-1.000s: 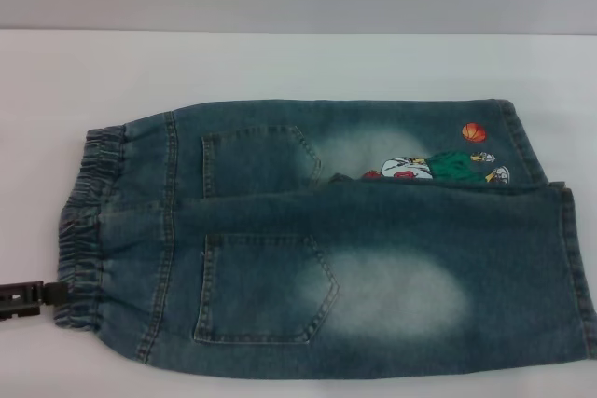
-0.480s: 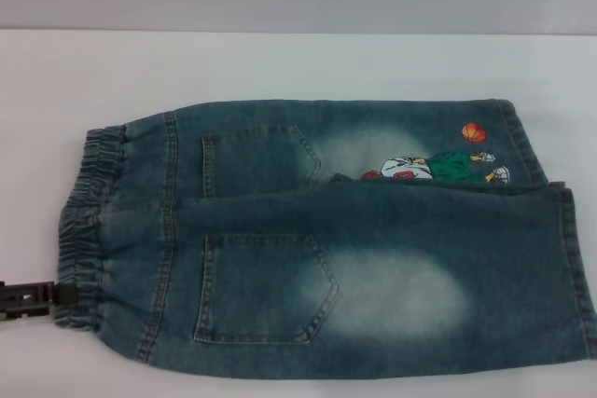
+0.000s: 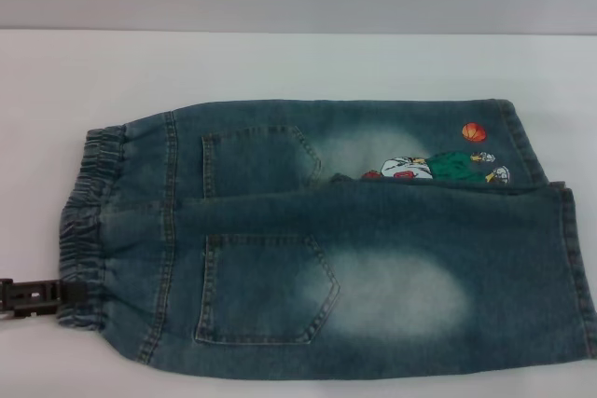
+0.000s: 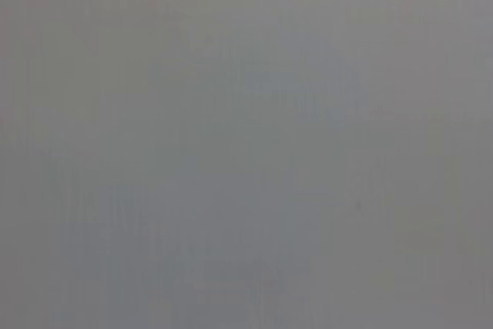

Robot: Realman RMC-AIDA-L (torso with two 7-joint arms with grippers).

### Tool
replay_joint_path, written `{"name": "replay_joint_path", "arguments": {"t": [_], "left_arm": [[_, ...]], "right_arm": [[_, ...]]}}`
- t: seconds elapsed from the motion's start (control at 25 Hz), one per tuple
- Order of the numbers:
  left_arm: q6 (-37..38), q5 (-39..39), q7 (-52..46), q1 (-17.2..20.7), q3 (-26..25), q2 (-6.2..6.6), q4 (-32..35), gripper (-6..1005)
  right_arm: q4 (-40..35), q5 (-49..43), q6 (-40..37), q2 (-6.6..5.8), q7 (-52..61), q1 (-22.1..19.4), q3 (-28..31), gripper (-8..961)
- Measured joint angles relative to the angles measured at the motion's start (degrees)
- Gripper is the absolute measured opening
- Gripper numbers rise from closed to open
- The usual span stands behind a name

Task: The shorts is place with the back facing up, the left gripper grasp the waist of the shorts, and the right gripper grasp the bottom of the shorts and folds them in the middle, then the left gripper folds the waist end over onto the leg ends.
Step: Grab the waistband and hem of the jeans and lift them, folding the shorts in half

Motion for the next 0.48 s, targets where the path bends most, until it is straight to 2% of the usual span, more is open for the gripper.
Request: {"name": "replay_joint_path", "arguments": {"t": [0.48], "left_arm": [[0.94, -0.31, -0.01, -1.31, -0.49, -0.54, 0.00, 844]], "right_arm": [[-0.05, 0.12, 0.10, -0.03, 0.00, 0.00, 0.00, 551]]}}
